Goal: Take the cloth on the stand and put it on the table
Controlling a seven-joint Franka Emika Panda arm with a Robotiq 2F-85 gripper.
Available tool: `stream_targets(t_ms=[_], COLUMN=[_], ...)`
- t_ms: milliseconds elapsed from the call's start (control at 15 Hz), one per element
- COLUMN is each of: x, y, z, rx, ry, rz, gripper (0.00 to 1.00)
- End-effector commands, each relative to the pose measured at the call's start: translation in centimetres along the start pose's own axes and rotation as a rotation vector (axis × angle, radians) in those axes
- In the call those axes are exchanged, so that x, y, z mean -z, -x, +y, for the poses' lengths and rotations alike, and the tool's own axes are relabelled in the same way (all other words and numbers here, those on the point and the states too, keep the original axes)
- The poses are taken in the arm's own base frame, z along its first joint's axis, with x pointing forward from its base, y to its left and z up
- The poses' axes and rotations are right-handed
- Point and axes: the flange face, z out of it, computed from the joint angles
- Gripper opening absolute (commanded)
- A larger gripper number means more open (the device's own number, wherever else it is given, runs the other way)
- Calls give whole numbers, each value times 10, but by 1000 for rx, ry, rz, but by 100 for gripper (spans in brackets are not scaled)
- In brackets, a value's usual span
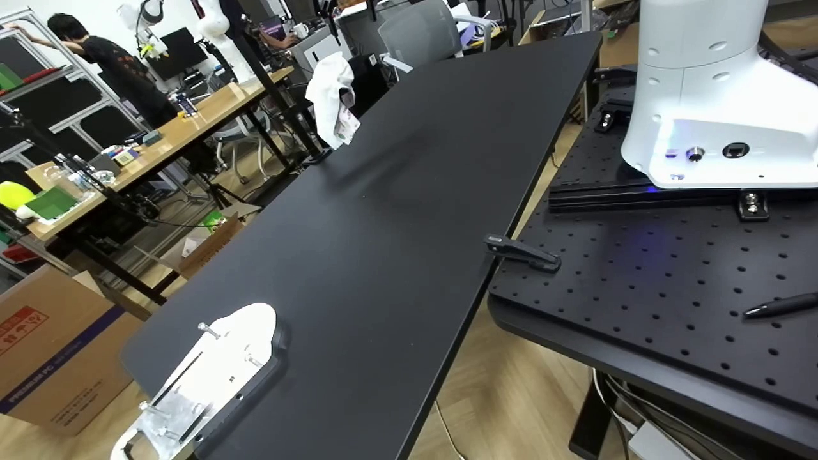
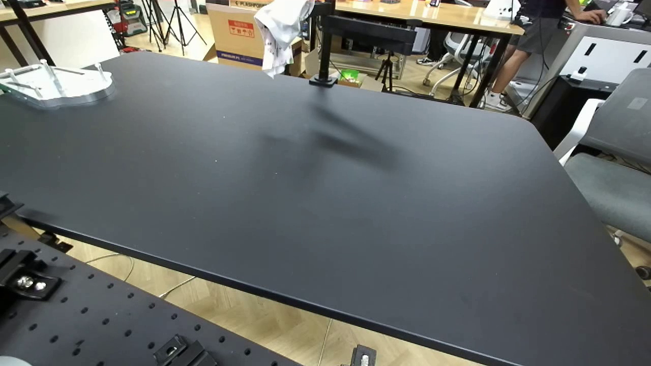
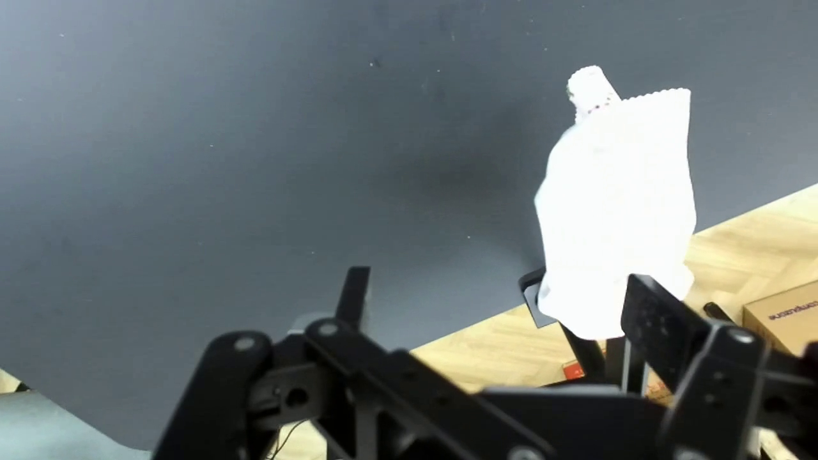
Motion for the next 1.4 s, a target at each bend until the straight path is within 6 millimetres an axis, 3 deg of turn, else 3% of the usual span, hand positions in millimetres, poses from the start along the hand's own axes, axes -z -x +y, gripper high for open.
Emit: stream_targets(t_ms=[0,533,600,667,1067,1333], x=[-15,-45,-47,-49,-53,-43], y=[-28,-55,-57,-58,-58,-53], z=[-26,-55,-56,-56,-55,-52], rx=[-5,18,14,14,4,6], ry=[-31,-58,-57,-55,-52,-49], rz=[-20,-63,-68,-83,-151,-179], gripper=[100,100,75,74,31,5])
